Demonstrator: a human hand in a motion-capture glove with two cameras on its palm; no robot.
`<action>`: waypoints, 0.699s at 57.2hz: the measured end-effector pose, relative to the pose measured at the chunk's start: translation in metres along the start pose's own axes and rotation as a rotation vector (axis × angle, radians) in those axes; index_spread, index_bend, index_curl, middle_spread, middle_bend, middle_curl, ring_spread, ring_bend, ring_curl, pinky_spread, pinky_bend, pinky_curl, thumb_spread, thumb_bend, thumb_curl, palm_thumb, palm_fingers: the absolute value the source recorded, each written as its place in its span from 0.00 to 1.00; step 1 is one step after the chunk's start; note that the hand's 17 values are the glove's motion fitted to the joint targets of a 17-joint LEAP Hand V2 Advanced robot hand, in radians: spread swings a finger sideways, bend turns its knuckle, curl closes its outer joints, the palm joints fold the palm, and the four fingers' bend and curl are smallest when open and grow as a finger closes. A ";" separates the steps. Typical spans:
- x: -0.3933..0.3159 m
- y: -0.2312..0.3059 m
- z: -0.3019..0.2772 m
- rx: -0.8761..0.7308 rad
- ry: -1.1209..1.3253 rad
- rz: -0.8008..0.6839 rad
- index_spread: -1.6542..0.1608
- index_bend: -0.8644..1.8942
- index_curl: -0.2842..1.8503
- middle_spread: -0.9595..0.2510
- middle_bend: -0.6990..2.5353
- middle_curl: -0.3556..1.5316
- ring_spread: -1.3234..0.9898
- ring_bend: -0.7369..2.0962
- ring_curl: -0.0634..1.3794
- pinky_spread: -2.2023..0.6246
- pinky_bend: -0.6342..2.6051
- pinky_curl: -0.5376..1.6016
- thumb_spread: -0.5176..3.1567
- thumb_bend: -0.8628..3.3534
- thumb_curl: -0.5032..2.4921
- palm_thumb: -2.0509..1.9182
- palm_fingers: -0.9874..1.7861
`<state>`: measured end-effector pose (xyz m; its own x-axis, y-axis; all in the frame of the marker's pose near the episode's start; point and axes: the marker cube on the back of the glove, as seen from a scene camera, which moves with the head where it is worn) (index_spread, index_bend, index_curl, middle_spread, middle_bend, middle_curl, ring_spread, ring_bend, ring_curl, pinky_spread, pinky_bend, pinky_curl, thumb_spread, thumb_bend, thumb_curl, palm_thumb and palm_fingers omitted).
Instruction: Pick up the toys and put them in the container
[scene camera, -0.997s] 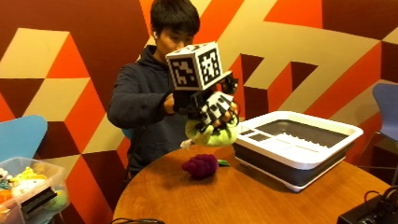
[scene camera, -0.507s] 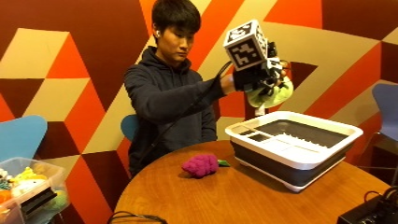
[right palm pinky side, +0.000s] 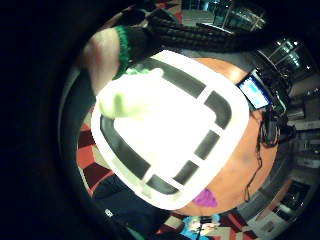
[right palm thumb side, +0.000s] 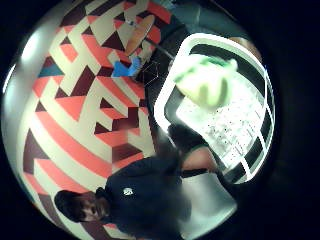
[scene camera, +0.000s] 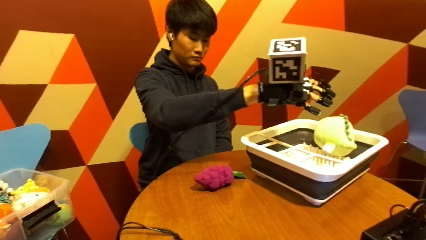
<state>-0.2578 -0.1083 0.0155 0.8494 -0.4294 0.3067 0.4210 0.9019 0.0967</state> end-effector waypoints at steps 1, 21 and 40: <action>0.002 0.005 -0.005 -0.001 0.000 0.005 0.74 0.36 0.44 0.78 0.30 0.46 0.55 0.41 0.30 0.77 0.53 0.45 0.39 0.21 0.36 0.58 0.26; 0.102 0.166 -0.040 -0.093 0.271 0.199 0.79 0.34 0.33 0.80 0.28 0.44 0.57 0.37 0.27 0.79 0.47 0.41 0.47 0.20 0.32 0.59 0.31; 0.187 0.227 0.079 -0.304 0.349 0.311 0.82 0.37 0.30 0.83 0.26 0.41 0.58 0.31 0.24 0.80 0.44 0.40 0.48 0.20 0.30 0.59 0.30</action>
<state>-0.0289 0.0195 0.1691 0.9814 -0.1824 -0.0596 0.1630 0.9565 -0.2420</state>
